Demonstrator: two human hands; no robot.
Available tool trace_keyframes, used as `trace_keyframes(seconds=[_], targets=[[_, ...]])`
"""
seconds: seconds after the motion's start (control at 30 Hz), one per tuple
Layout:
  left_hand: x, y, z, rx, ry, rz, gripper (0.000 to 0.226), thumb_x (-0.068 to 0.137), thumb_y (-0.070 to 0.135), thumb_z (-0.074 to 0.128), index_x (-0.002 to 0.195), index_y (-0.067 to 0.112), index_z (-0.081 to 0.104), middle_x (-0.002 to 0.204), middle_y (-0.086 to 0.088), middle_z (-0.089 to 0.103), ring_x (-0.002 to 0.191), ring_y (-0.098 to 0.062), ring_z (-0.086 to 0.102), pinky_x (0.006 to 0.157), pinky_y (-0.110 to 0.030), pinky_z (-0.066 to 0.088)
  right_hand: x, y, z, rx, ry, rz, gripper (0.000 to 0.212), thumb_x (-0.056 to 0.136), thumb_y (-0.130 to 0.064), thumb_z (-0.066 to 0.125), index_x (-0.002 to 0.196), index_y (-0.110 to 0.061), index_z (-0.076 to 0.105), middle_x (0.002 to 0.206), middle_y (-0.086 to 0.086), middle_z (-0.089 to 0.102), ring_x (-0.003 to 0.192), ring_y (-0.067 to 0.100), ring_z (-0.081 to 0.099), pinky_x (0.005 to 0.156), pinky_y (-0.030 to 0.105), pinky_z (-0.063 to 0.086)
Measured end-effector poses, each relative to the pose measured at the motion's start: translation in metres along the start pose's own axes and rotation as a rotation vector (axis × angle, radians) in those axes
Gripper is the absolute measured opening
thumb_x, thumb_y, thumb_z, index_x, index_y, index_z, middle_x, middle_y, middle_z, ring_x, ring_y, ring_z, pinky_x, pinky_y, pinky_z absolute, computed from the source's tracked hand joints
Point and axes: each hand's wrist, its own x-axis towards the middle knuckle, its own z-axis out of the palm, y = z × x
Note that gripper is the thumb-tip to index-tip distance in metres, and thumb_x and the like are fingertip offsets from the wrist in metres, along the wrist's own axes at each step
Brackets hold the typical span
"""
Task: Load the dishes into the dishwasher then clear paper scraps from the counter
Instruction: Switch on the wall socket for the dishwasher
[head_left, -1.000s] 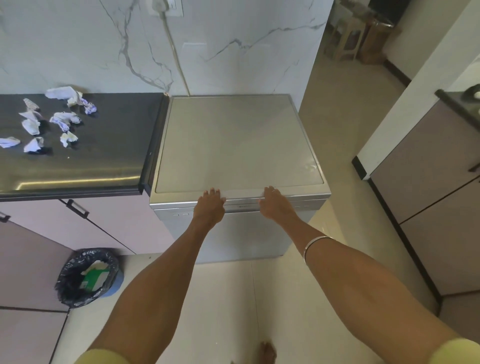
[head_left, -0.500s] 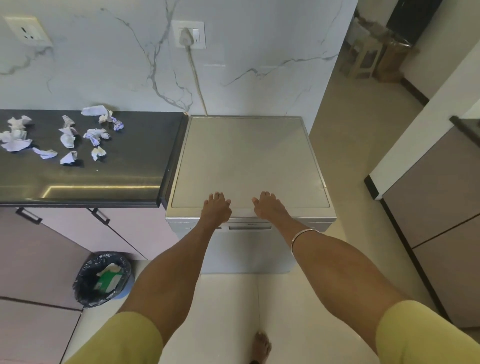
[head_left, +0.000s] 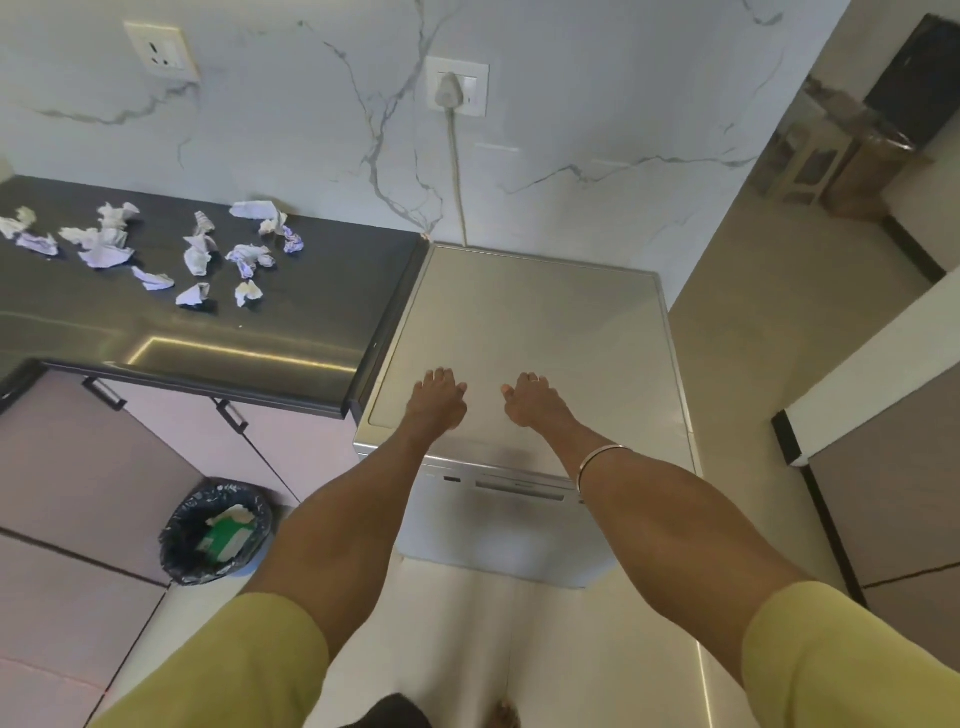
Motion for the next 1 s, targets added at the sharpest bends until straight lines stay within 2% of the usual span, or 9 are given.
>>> trace_keyframes(seconds=[0.1,0.27,0.43,0.6,0.73,0.83,0.9,1.0], targets=[[0.019,-0.022,-0.013,-0.036,0.043,-0.034,0.049,0.104,0.018,0.030,0.149,0.000,0.027,0.158,-0.019,0.023,0.146,-0.033,0.021,0.119,-0.046,0.019,0.024,-0.019,-0.006,-0.050,0.009,-0.043,0.052,0.103,-0.033,0.025,0.143,-0.002,0.037,0.144,0.017,0.040,0.132,0.034,0.037,0.106,0.045,0.035],[0.060,-0.052,-0.053,0.022,0.141,0.019,0.041,0.103,0.014,0.031,0.139,-0.003,0.042,0.149,-0.020,0.036,0.139,-0.035,0.031,0.114,-0.048,0.027,0.068,-0.056,-0.031,-0.035,0.062,-0.029,0.050,0.103,-0.031,0.028,0.143,-0.002,0.037,0.144,0.016,0.039,0.132,0.033,0.036,0.105,0.045,0.035],[0.116,-0.081,-0.097,0.026,0.197,0.072,0.044,0.104,0.016,0.029,0.142,-0.004,0.037,0.151,-0.021,0.033,0.141,-0.034,0.028,0.116,-0.047,0.023,0.110,-0.097,-0.062,0.031,0.137,-0.019,0.052,0.104,-0.033,0.030,0.144,0.000,0.034,0.147,0.017,0.038,0.134,0.034,0.037,0.107,0.044,0.034],[0.168,-0.089,-0.141,-0.015,0.328,0.167,0.034,0.102,0.020,0.035,0.124,0.001,0.051,0.126,-0.015,0.055,0.121,-0.032,0.050,0.105,-0.045,0.039,0.148,-0.127,-0.100,0.069,0.249,-0.023,0.053,0.105,-0.034,0.029,0.143,0.002,0.035,0.146,0.020,0.039,0.134,0.037,0.038,0.107,0.045,0.034],[0.194,-0.075,-0.169,-0.006,0.394,0.199,0.036,0.100,0.014,0.038,0.131,0.000,0.050,0.119,-0.018,0.062,0.110,-0.035,0.058,0.093,-0.045,0.048,0.176,-0.133,-0.123,0.107,0.308,-0.026,0.051,0.105,-0.032,0.031,0.141,0.003,0.036,0.144,0.022,0.041,0.132,0.037,0.040,0.107,0.045,0.035],[0.213,-0.062,-0.185,-0.006,0.404,0.178,0.039,0.097,0.011,0.041,0.136,0.007,0.045,0.109,-0.017,0.066,0.098,-0.035,0.065,0.079,-0.042,0.052,0.194,-0.130,-0.139,0.112,0.351,-0.023,0.048,0.104,-0.030,0.034,0.139,0.004,0.038,0.140,0.021,0.044,0.129,0.037,0.043,0.104,0.046,0.038],[0.231,-0.053,-0.192,-0.017,0.431,0.201,0.038,0.096,0.008,0.042,0.134,0.007,0.045,0.112,-0.015,0.065,0.099,-0.033,0.064,0.079,-0.041,0.051,0.207,-0.125,-0.150,0.098,0.367,-0.024,0.047,0.104,-0.029,0.034,0.138,0.004,0.038,0.138,0.020,0.045,0.128,0.036,0.044,0.103,0.045,0.039],[0.257,-0.038,-0.207,-0.024,0.490,0.237,0.050,0.095,0.006,0.045,0.145,0.003,0.034,0.123,-0.015,0.060,0.107,-0.033,0.060,0.086,-0.041,0.051,0.227,-0.116,-0.167,0.068,0.392,-0.034,0.048,0.104,-0.030,0.034,0.139,0.003,0.038,0.139,0.019,0.044,0.128,0.035,0.042,0.103,0.045,0.038]])
